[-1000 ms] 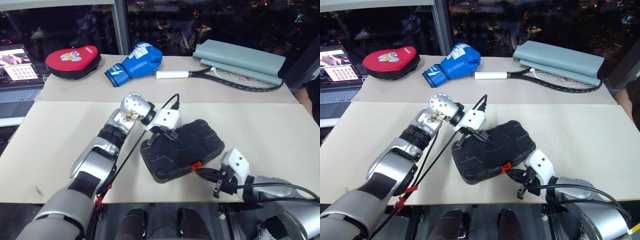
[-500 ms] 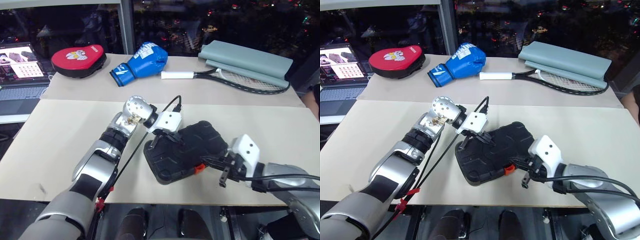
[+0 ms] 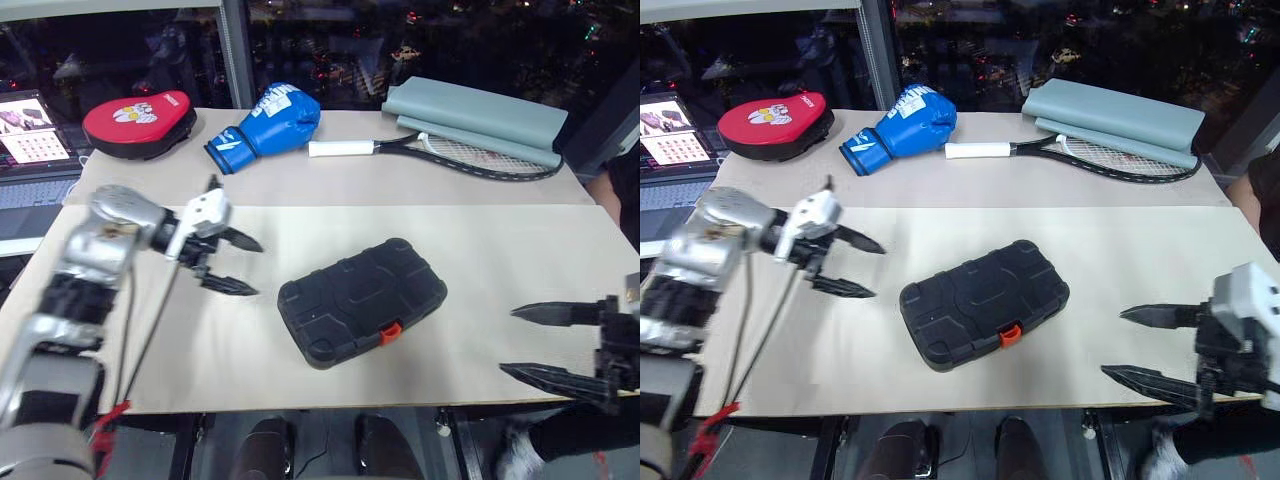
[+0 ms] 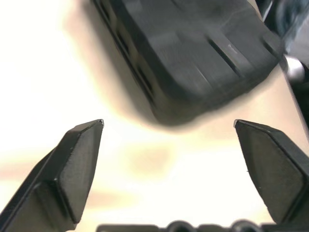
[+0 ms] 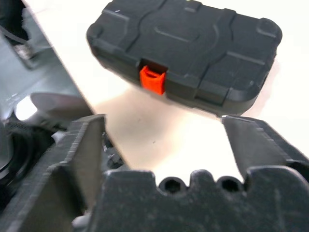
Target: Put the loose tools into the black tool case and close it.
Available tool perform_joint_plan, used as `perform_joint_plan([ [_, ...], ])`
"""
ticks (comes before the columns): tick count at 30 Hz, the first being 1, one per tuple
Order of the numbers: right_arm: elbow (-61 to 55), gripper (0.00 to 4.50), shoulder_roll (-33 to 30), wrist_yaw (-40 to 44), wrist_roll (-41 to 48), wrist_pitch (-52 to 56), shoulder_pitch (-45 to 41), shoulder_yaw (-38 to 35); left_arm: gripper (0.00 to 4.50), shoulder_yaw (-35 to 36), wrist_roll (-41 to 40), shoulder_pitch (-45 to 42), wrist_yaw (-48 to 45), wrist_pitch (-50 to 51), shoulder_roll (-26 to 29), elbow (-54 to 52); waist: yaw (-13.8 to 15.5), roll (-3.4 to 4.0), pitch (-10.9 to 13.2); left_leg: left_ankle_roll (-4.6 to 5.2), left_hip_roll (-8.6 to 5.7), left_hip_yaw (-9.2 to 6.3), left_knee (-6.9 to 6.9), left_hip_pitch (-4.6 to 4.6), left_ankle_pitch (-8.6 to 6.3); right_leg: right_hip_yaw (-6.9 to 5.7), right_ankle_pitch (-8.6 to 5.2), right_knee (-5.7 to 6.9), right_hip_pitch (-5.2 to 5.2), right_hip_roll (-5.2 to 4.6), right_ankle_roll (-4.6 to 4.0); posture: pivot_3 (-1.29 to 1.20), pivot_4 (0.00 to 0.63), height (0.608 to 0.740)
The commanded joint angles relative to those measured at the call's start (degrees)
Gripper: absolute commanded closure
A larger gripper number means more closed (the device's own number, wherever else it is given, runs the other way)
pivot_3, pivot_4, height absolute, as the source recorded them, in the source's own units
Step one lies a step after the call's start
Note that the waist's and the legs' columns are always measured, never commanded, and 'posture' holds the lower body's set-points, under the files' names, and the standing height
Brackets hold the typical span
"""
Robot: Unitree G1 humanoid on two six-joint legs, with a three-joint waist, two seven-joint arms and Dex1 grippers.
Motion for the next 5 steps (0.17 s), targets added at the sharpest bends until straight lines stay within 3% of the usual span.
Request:
perform_joint_plan([
  [1,3.5,0.06,-1.3,1.1,-0.9,-3.4,-3.1,1.6,0.0,3.9,-4.0,7.5,-0.2,2.8,7.5,-10.0,-0.2,0.01,0.0,-0.04,0.01,0.02,-0.04,0.02,-0.02,0.0,0.0,-0.01,-0.01,-0.01,-0.01,0.0,0.15,0.736],
  [5,5.0,0.06,-0.7,-0.5,-1.9,-5.3,-6.5,6.4,0.0,8.5,-6.9,12.1,2.0,6.0,7.2,-14.5,0.8,0.02,0.0,-0.14,0.0,0.01,-0.04,0.03,0.03,-0.07,-0.02,-0.03,-0.03,-0.07,0.0,0.0,0.15,0.736],
])
